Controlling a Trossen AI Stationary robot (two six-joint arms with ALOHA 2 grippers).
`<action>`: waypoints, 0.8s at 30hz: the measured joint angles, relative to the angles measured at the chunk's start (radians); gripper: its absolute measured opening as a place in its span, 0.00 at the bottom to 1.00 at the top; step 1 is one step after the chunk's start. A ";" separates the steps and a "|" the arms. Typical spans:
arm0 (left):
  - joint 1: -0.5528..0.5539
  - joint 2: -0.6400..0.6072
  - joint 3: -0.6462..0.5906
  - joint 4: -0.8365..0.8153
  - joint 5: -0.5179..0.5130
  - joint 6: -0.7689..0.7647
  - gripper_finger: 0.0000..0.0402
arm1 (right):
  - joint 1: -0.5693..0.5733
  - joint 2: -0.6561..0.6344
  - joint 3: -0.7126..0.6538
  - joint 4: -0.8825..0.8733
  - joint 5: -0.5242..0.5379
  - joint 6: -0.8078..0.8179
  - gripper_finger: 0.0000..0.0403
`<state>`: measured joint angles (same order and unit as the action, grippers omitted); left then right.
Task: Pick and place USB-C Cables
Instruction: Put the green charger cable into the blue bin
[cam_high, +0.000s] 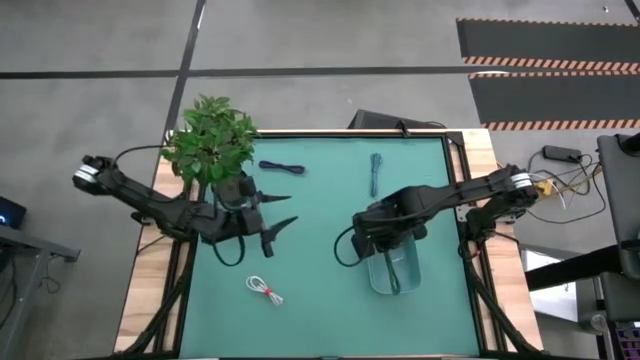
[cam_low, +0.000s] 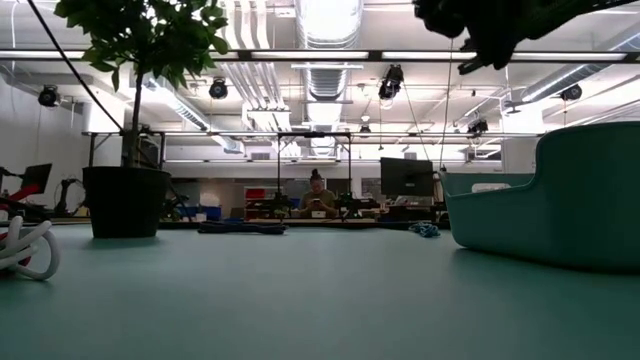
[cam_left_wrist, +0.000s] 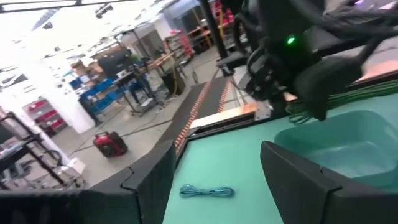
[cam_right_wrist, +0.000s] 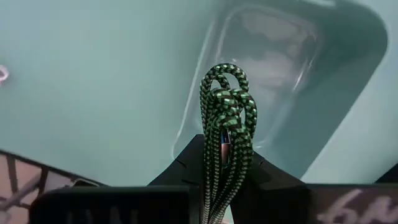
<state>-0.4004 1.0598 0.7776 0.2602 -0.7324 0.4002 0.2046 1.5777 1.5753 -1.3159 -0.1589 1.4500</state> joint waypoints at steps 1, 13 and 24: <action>-0.011 -0.015 0.000 -0.015 0.000 -0.001 0.55 | -0.003 0.010 0.000 -0.001 -0.007 0.007 0.07; -0.154 -0.226 -0.027 -0.158 0.005 -0.053 0.55 | -0.061 0.027 -0.067 -0.010 -0.032 0.014 0.07; -0.155 -0.362 -0.080 -0.156 -0.003 -0.054 0.55 | -0.084 0.012 -0.197 0.142 -0.096 0.029 0.07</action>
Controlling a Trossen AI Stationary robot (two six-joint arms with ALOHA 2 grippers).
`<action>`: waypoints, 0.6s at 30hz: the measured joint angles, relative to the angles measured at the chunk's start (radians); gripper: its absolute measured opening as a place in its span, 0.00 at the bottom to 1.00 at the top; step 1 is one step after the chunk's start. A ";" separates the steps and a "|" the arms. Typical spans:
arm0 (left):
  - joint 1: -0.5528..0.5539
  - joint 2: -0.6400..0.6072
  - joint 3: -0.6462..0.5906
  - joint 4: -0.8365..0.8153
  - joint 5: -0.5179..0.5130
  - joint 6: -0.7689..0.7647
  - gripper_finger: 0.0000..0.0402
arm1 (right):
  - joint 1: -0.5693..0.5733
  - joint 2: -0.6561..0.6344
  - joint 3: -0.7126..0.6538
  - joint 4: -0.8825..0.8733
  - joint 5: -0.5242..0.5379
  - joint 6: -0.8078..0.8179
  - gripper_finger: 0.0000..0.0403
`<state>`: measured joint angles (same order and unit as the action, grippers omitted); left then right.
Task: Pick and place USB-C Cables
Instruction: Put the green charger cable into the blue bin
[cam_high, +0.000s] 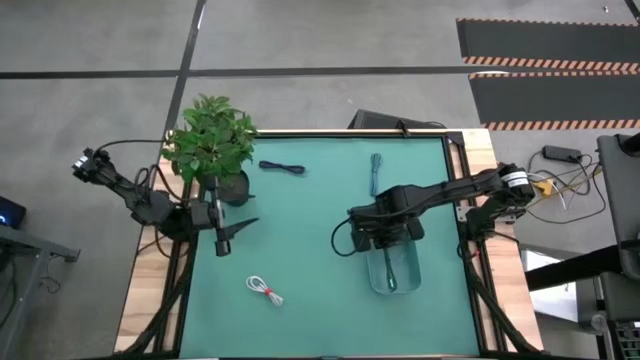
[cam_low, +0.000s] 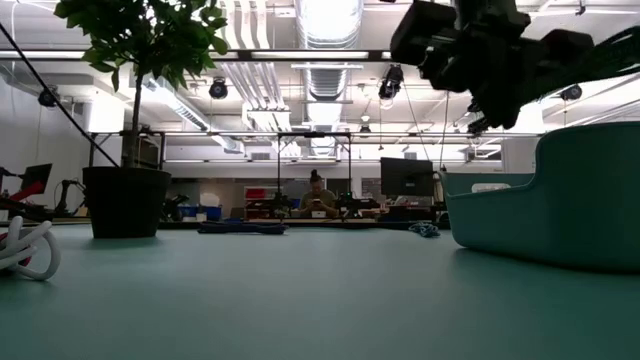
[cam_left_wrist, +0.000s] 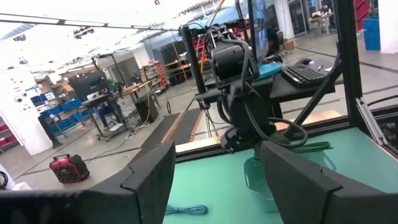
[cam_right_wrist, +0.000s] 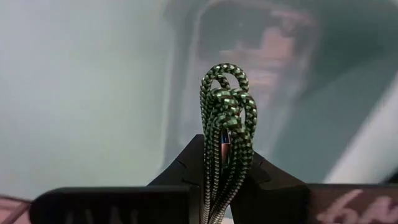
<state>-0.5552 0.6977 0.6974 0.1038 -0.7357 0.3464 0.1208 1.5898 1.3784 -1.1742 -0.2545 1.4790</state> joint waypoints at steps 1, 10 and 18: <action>0.000 -0.002 -0.002 0.000 0.000 0.000 0.55 | -0.002 0.000 -0.009 0.026 -0.008 0.002 0.07; 0.000 -0.034 -0.019 -0.001 -0.001 0.001 0.55 | -0.030 0.000 -0.070 0.065 -0.029 0.015 0.07; 0.001 -0.081 -0.042 0.001 -0.003 0.001 0.55 | -0.030 0.004 -0.074 0.066 -0.034 0.061 0.07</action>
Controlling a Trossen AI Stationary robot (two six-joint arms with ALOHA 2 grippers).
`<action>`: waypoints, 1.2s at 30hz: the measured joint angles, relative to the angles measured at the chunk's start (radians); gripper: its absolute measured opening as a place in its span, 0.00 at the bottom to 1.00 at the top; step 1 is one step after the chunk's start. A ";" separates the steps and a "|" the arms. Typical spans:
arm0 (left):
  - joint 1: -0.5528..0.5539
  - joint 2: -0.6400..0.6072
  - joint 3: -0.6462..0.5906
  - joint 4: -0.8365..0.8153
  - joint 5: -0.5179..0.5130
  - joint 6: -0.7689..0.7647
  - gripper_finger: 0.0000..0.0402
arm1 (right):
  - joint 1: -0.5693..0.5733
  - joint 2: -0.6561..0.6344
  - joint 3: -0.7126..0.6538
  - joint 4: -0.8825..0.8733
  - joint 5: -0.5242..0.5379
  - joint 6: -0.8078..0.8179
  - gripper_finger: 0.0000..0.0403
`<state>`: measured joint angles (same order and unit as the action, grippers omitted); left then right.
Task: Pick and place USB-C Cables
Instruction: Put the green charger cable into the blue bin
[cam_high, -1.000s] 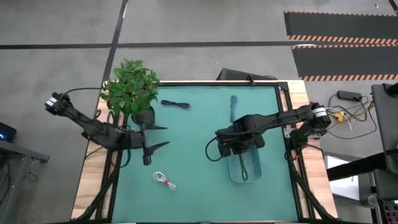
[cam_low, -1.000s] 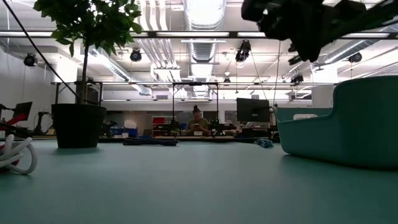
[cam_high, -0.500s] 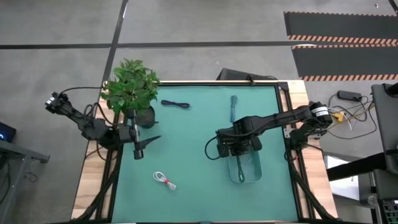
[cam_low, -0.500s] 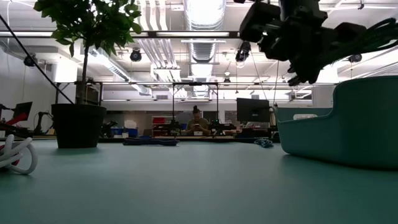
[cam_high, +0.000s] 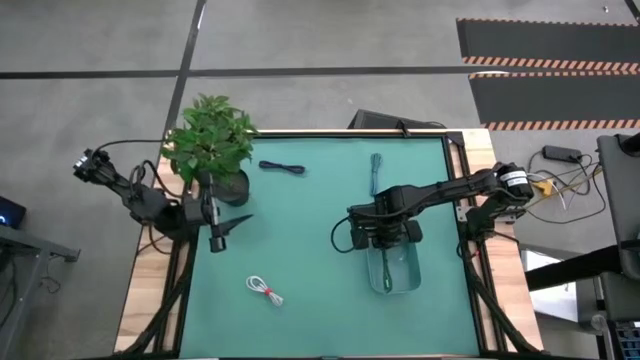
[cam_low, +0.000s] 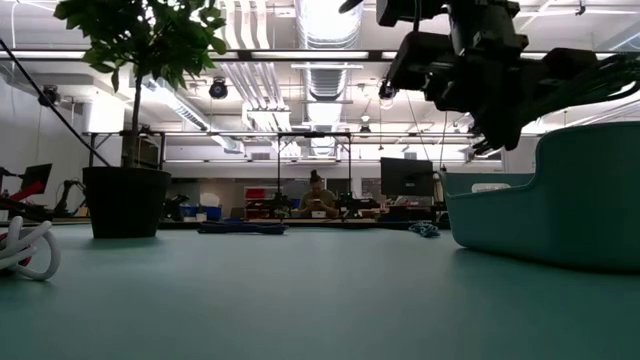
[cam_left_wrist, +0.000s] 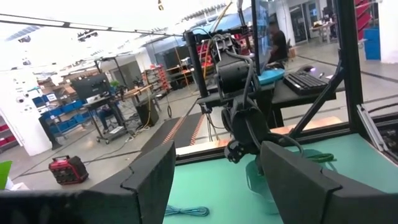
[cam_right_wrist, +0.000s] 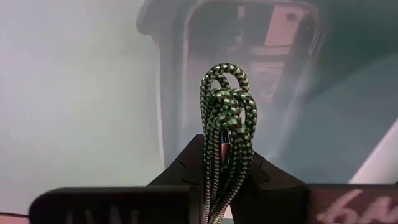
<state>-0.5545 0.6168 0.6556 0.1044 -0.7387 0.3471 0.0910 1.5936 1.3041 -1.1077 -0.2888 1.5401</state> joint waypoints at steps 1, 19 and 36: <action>0.000 -0.006 -0.003 0.000 0.000 0.000 0.55 | 0.000 0.000 0.000 0.001 0.001 0.006 0.07; 0.000 -0.016 -0.009 0.000 0.000 0.000 0.55 | 0.017 0.001 -0.038 0.030 0.051 0.057 0.07; 0.000 -0.017 -0.010 0.000 0.000 0.000 0.55 | 0.025 0.027 -0.133 0.161 0.055 0.072 0.07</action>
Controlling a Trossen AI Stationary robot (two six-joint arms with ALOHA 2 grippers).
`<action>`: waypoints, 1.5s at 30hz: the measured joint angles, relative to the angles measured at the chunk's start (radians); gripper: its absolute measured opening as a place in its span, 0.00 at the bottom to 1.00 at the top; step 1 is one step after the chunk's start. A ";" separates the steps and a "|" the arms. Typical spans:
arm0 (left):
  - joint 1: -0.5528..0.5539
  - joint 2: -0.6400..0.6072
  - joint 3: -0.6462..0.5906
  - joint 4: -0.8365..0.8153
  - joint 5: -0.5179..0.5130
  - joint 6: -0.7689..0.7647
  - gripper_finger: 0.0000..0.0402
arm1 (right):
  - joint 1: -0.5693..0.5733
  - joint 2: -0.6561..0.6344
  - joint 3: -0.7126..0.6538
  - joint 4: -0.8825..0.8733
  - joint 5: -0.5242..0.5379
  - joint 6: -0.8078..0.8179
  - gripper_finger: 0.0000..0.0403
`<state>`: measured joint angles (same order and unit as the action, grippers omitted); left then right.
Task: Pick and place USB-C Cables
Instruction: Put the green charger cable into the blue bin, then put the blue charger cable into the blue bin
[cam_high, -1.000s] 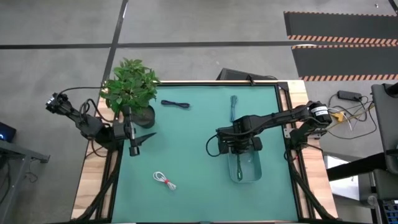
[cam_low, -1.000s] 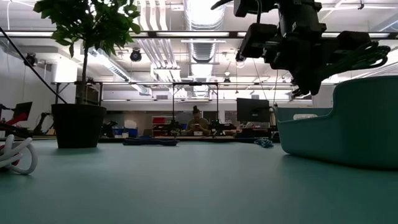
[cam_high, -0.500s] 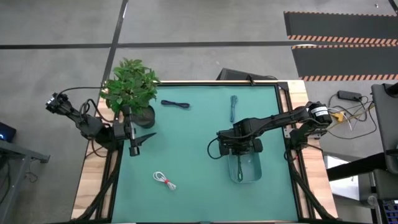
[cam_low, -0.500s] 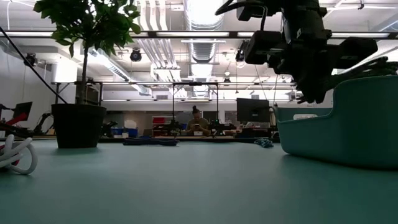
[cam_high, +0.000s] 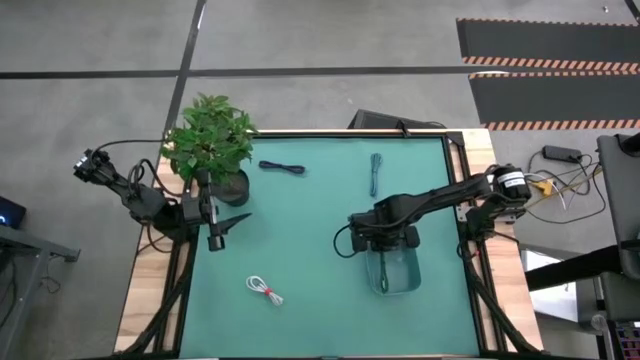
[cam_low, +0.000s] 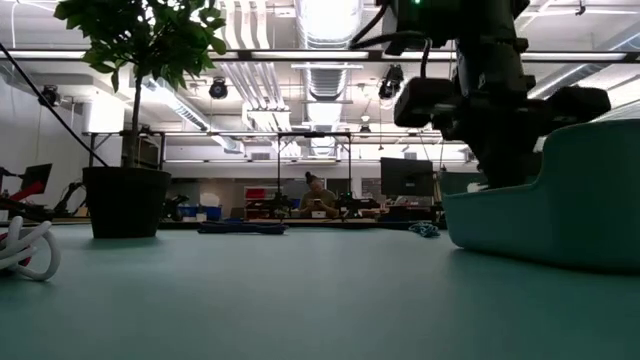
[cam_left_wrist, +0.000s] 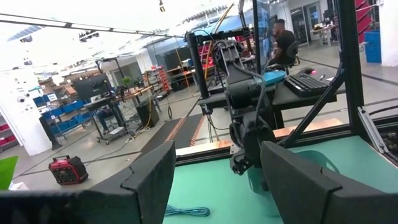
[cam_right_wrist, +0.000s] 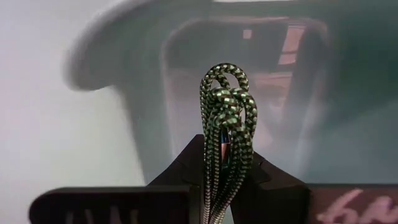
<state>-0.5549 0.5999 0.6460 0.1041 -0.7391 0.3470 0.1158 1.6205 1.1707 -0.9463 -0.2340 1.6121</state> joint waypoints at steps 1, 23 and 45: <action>0.000 0.000 0.000 0.000 0.000 0.000 0.55 | 0.000 0.008 -0.002 0.004 0.000 -0.006 0.07; 0.000 0.002 0.000 0.000 0.000 0.000 0.55 | 0.000 0.118 -0.002 0.033 0.000 -0.084 0.13; 0.000 0.002 -0.001 0.000 0.000 0.001 0.55 | 0.000 0.021 0.060 -0.049 -0.035 -0.104 0.41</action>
<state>-0.5549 0.6018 0.6453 0.1040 -0.7391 0.3477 0.1154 1.6417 1.2308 -0.9949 -0.2695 1.5078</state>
